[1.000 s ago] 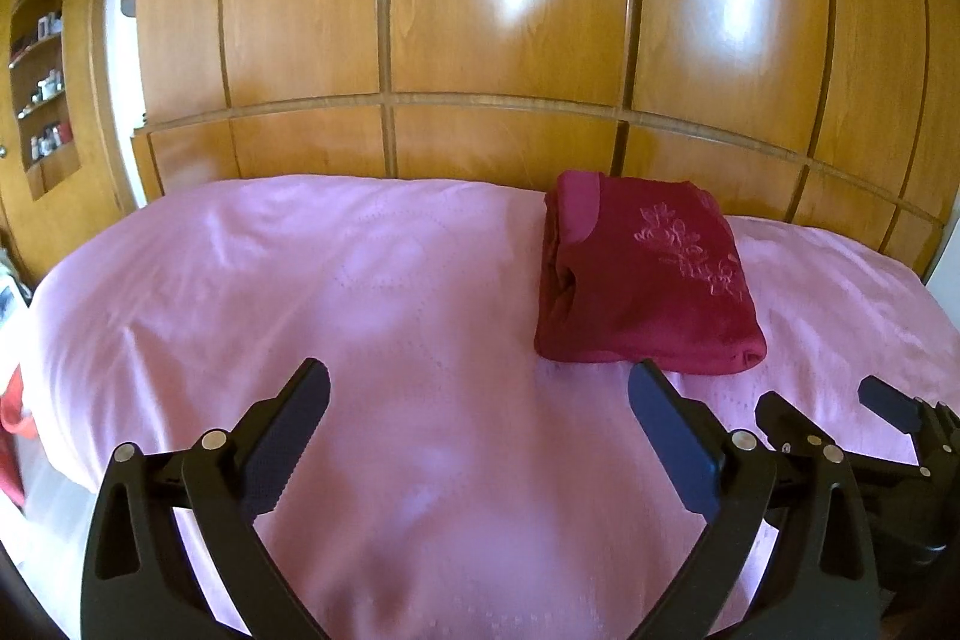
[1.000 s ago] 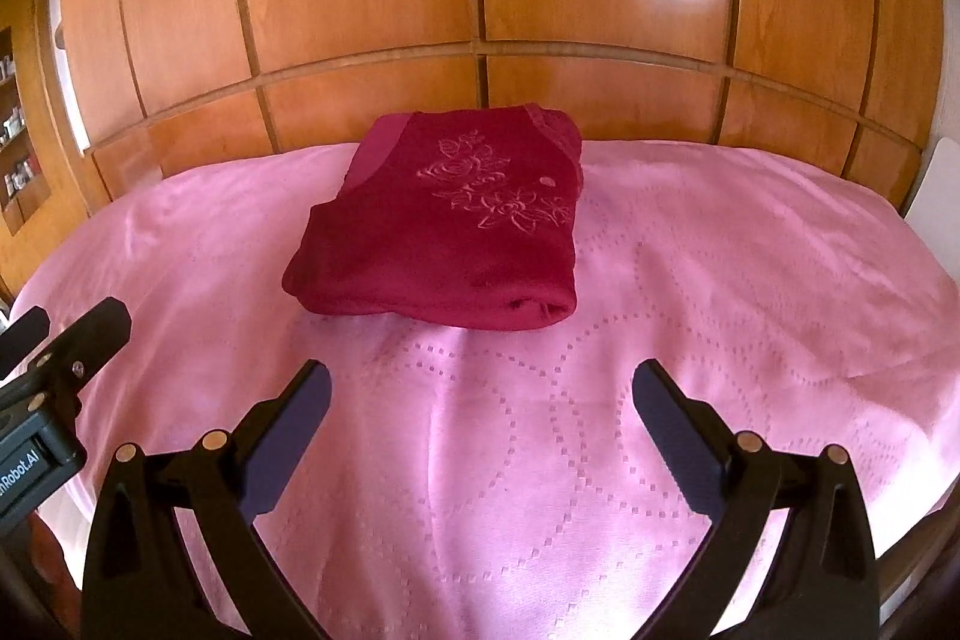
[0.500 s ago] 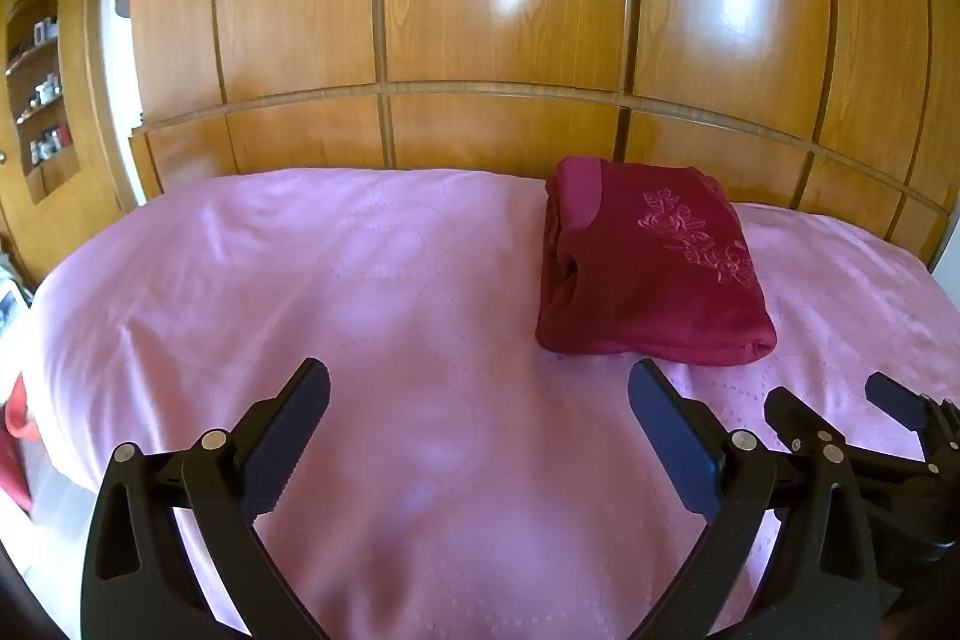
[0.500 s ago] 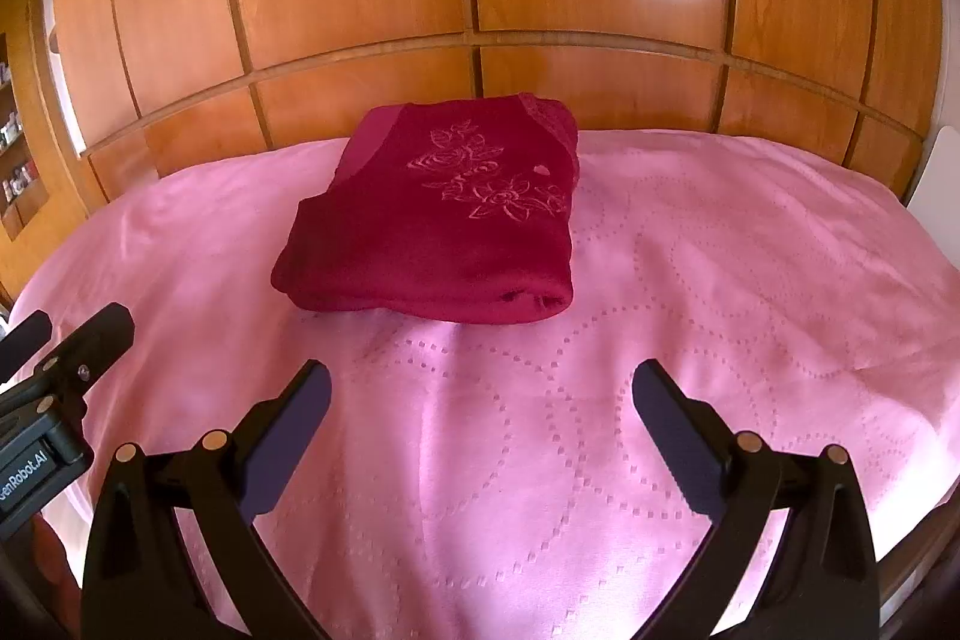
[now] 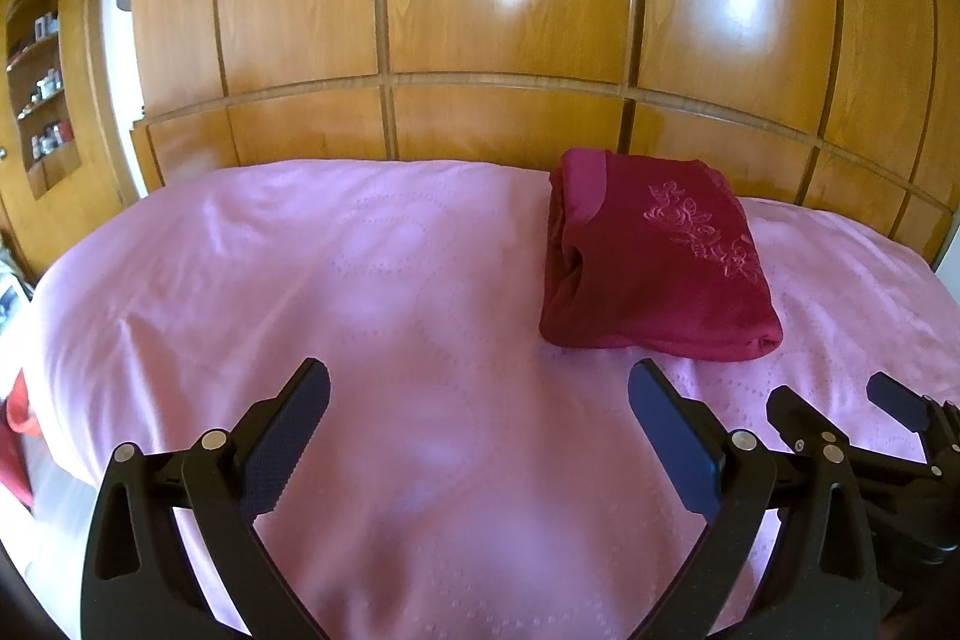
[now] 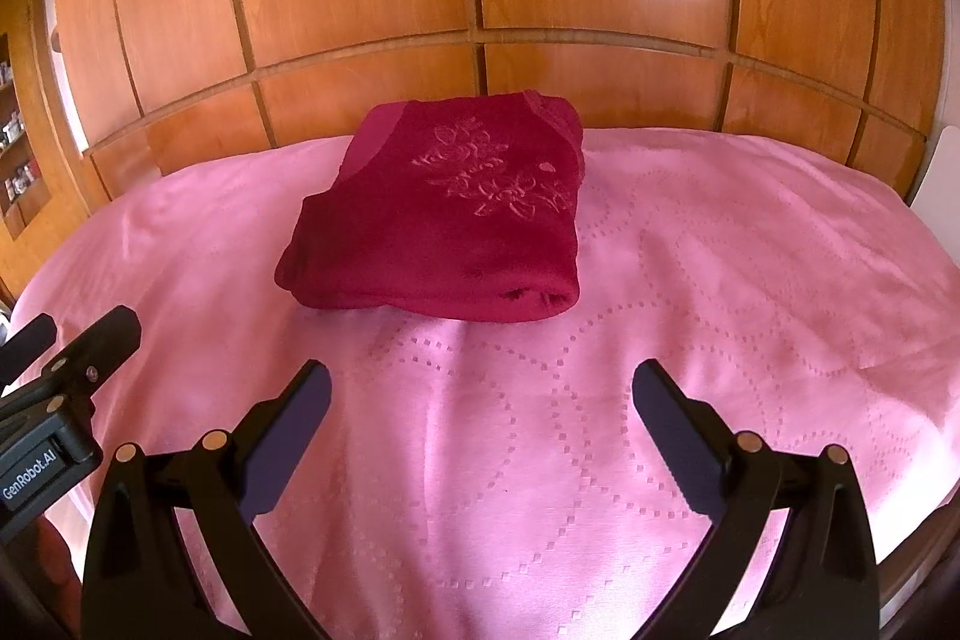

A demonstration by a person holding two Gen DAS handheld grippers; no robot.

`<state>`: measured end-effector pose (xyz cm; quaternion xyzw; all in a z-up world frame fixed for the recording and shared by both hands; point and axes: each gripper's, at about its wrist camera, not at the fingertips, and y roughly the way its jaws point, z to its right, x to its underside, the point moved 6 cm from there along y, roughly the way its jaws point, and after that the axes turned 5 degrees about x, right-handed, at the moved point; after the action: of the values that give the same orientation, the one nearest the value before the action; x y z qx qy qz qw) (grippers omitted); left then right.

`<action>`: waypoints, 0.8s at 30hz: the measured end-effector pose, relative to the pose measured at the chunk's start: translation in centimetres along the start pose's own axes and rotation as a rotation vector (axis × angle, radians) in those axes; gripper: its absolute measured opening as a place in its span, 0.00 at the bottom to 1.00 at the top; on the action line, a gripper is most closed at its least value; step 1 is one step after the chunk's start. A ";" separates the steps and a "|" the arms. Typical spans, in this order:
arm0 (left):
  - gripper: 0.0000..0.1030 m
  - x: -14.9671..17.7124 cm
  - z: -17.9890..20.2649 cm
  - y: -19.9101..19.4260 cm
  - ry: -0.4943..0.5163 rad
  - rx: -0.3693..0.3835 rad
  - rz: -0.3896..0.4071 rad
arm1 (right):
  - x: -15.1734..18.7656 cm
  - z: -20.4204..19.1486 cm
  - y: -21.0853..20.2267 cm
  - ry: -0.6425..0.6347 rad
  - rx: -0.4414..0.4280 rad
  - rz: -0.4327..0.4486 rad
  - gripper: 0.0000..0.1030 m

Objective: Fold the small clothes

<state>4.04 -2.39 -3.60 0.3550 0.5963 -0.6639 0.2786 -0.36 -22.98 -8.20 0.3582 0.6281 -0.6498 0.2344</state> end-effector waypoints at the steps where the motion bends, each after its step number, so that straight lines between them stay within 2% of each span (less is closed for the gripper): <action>1: 0.96 0.0 -0.1 0.0 0.000 -0.001 0.002 | 0.0 0.0 -0.1 0.000 0.000 0.002 0.98; 24: 0.96 0.1 -0.4 -0.6 -0.013 0.000 0.012 | 0.0 -0.6 -0.5 -0.008 0.002 0.008 0.98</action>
<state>3.54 -1.87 -3.39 0.3542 0.5923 -0.6646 0.2863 -0.63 -22.31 -7.84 0.3584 0.6248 -0.6511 0.2393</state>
